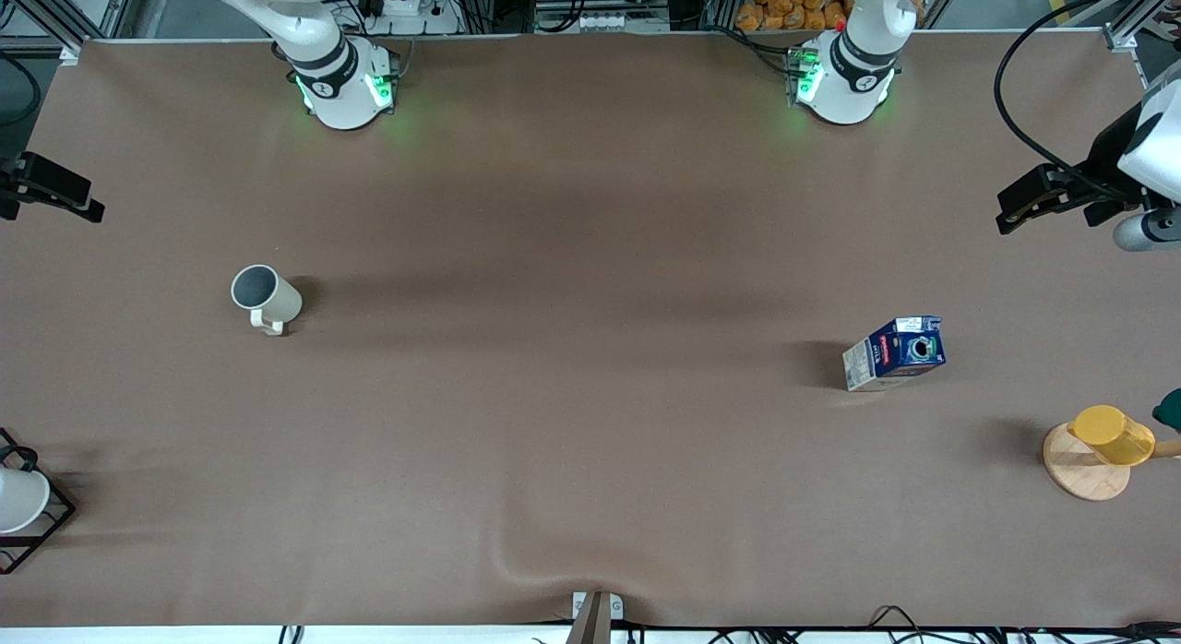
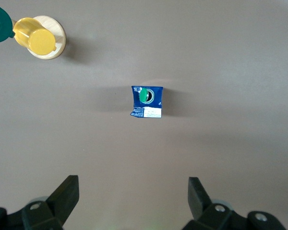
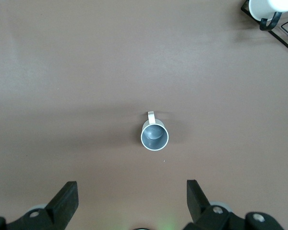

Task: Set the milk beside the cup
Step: 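Reach the left gripper to the milk carton while the right gripper reaches the mug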

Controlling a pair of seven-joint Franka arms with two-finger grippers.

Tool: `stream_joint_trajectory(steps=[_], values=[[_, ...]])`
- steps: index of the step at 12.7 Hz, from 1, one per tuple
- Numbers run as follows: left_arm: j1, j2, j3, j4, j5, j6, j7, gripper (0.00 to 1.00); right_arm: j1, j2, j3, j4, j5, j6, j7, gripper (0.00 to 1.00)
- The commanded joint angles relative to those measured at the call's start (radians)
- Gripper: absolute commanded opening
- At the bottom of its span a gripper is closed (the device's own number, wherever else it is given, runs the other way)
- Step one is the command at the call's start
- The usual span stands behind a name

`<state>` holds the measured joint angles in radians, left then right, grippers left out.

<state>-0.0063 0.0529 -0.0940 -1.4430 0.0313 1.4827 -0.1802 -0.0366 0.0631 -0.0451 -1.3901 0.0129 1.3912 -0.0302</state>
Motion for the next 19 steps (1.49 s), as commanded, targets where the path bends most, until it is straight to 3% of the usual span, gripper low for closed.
stream_joint_trajectory(steps=[1, 4, 7, 12, 15, 17, 19], values=[[-0.008, -0.024, 0.010, -0.013, -0.025, -0.013, 0.011, 1.00, -0.006, 0.000, 0.002, 0.013, 0.010, -0.011, -0.002, 1.00], [-0.003, 0.001, 0.014, -0.005, -0.013, -0.010, 0.011, 1.00, -0.006, 0.000, 0.002, 0.013, 0.044, -0.009, -0.001, 1.00], [0.000, 0.091, 0.014, -0.031, -0.027, 0.022, 0.004, 1.00, -0.002, 0.001, 0.002, 0.013, 0.050, -0.008, 0.001, 1.00], [0.002, 0.139, 0.014, -0.287, -0.019, 0.362, -0.013, 1.00, 0.023, 0.000, 0.007, -0.022, 0.012, 0.041, 0.007, 1.00], [0.012, 0.180, 0.014, -0.324, -0.019, 0.451, -0.013, 1.00, 0.040, -0.081, 0.008, -0.305, 0.004, 0.257, -0.008, 1.00], [0.012, 0.217, 0.014, -0.324, -0.019, 0.472, -0.013, 1.00, 0.066, -0.184, 0.008, -0.593, 0.001, 0.500, -0.005, 1.00], [0.017, 0.246, 0.014, -0.326, -0.019, 0.488, -0.012, 1.00, 0.069, -0.194, 0.008, -0.775, 0.001, 0.632, 0.004, 1.00]])
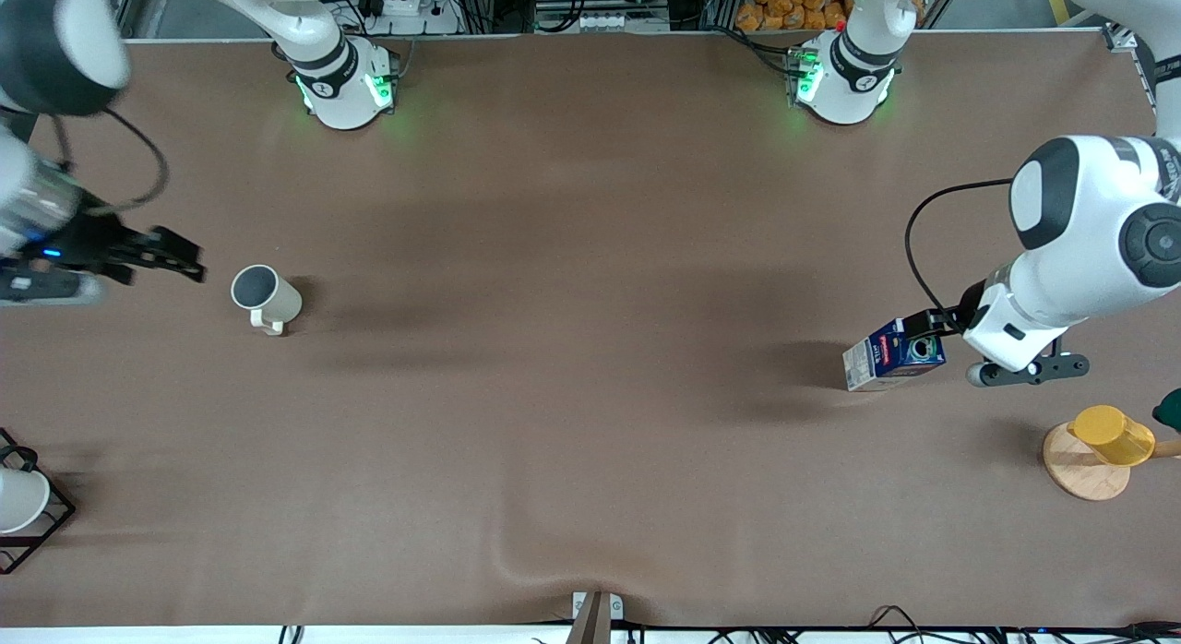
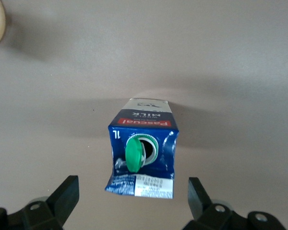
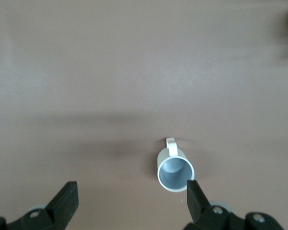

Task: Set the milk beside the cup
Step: 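Grasp the milk carton with the left gripper while the right gripper grasps the mug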

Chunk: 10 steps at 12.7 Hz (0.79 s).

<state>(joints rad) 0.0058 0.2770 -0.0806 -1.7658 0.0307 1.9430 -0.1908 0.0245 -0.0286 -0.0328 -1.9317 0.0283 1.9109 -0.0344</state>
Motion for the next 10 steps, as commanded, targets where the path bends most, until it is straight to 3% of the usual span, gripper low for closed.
stream_joint_trajectory(steps=[1, 3, 6, 10], values=[[0.005, 0.027, 0.001, -0.003, -0.018, 0.028, -0.002, 1.00, 0.003, -0.100, -0.006, -0.300, -0.013, 0.144, 0.008, 1.00], [0.005, 0.039, 0.001, -0.009, -0.018, 0.030, -0.003, 1.00, -0.015, -0.079, -0.007, -0.384, -0.014, 0.184, 0.013, 1.00], [0.005, 0.054, 0.001, -0.009, -0.020, 0.045, -0.003, 1.00, -0.035, 0.036, -0.007, -0.415, -0.013, 0.194, 0.051, 1.00], [0.005, 0.071, 0.001, -0.015, -0.018, 0.045, -0.003, 1.00, -0.052, 0.165, -0.007, -0.448, -0.013, 0.410, 0.067, 1.00]])
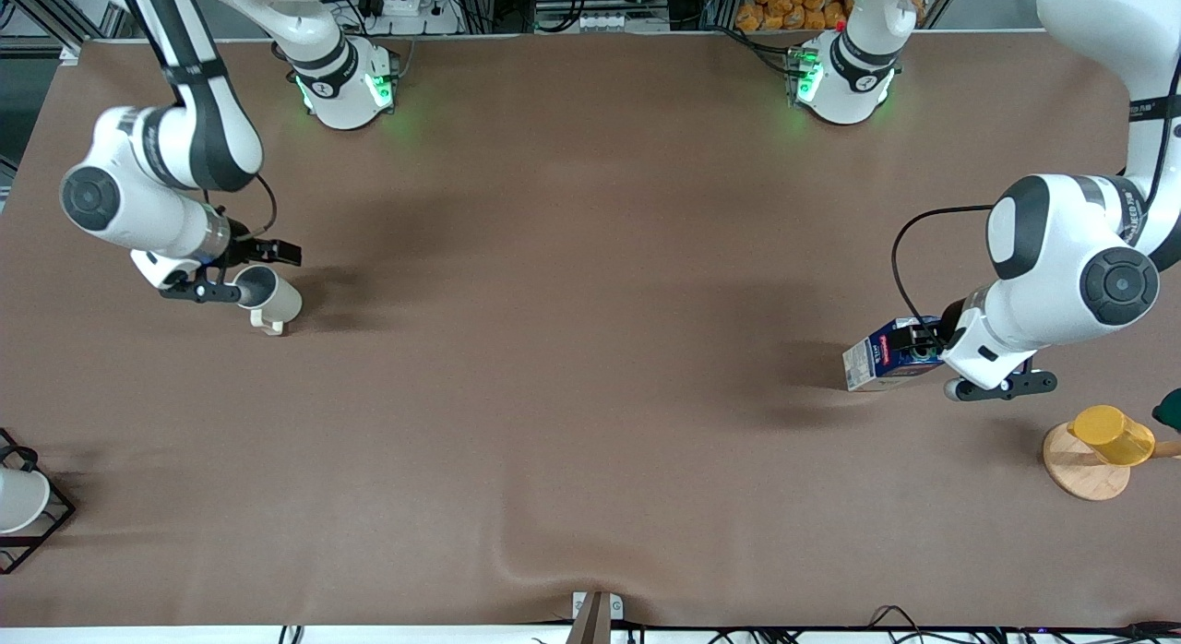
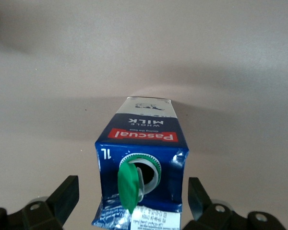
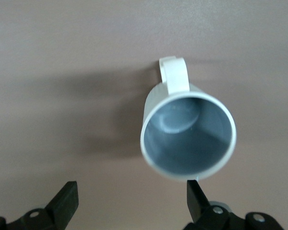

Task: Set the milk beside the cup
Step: 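Grasp the milk carton with the left gripper while the right gripper grasps the mug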

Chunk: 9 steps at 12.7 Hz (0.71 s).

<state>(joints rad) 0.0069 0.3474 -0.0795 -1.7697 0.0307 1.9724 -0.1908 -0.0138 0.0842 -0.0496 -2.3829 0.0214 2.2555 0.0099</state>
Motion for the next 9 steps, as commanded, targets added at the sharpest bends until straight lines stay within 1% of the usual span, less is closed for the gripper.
stream_joint_trajectory(steps=[1, 3, 4, 5, 7, 8, 9], values=[[0.004, 0.007, 0.000, -0.011, -0.018, 0.016, -0.002, 1.00, -0.011, 0.069, 0.010, 0.004, -0.006, 0.109, 0.022, 1.00], [0.004, 0.008, 0.000, -0.016, -0.018, 0.016, -0.002, 1.00, -0.011, 0.107, 0.010, 0.004, -0.006, 0.154, 0.022, 1.00], [0.004, 0.002, 0.000, -0.033, -0.018, 0.014, -0.001, 1.00, -0.012, 0.114, 0.010, 0.004, -0.006, 0.162, 0.022, 0.89], [0.004, -0.004, 0.000, -0.043, -0.020, 0.010, -0.001, 1.00, -0.011, 0.118, 0.010, 0.004, -0.006, 0.164, 0.024, 0.61], [0.004, -0.002, 0.000, -0.047, -0.018, 0.006, -0.001, 1.00, -0.012, 0.121, 0.010, 0.005, -0.008, 0.162, 0.021, 0.10], [0.004, -0.002, 0.000, -0.048, -0.018, 0.006, -0.001, 1.00, -0.006, 0.126, 0.010, 0.007, -0.006, 0.164, 0.021, 0.02], [0.004, -0.001, 0.000, -0.048, -0.018, 0.003, -0.001, 1.00, -0.006, 0.129, 0.010, 0.010, -0.006, 0.165, 0.021, 0.00]])
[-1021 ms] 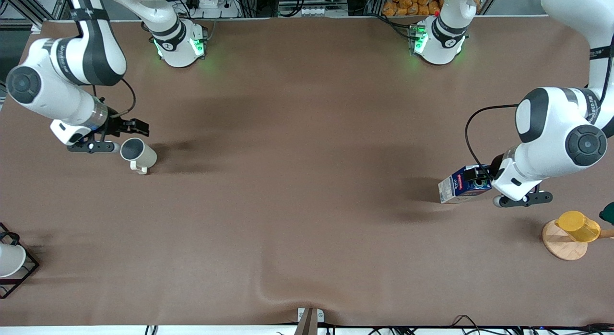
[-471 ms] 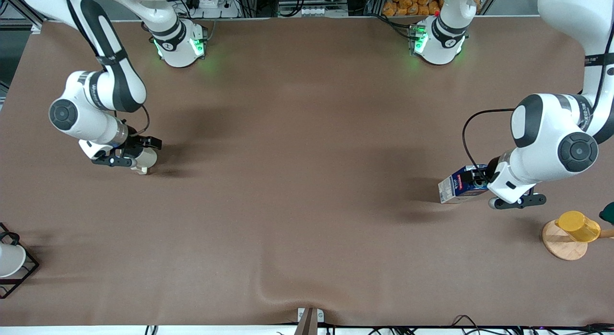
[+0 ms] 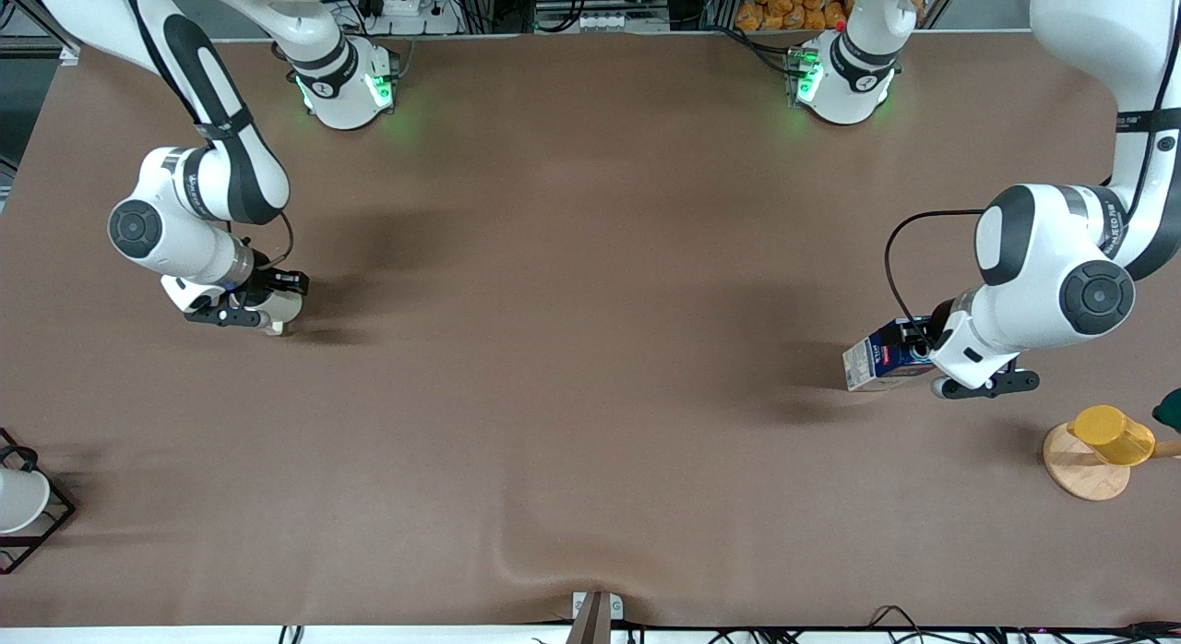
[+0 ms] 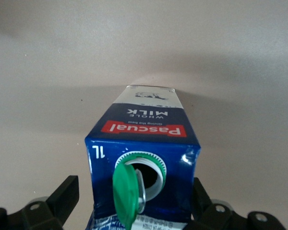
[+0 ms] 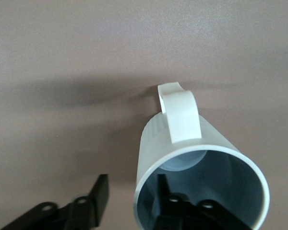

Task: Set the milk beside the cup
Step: 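Lift and carry the white mug with the right gripper toward the table center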

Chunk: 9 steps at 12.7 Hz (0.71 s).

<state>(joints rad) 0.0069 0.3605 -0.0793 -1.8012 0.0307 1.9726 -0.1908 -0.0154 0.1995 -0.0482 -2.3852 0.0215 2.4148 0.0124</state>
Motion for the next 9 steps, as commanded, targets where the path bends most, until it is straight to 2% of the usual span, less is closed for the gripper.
stream_joint_trajectory(steps=[1, 4, 6, 9], values=[[0.002, -0.014, 0.000, -0.017, -0.018, 0.003, 0.001, 1.00, -0.005, 0.011, 0.008, 0.015, -0.008, 0.003, 0.009, 0.00], [0.002, -0.014, 0.000, -0.017, -0.018, 0.002, 0.002, 0.92, -0.001, -0.018, 0.011, 0.066, -0.006, -0.051, -0.003, 0.00], [0.002, -0.014, 0.000, -0.015, -0.018, 0.000, 0.011, 0.86, 0.053, -0.034, 0.011, 0.121, -0.005, -0.110, 0.015, 0.00], [0.002, -0.014, 0.000, -0.007, -0.018, -0.001, 0.013, 0.85, 0.139, -0.042, 0.027, 0.234, 0.040, -0.248, 0.098, 0.00]])
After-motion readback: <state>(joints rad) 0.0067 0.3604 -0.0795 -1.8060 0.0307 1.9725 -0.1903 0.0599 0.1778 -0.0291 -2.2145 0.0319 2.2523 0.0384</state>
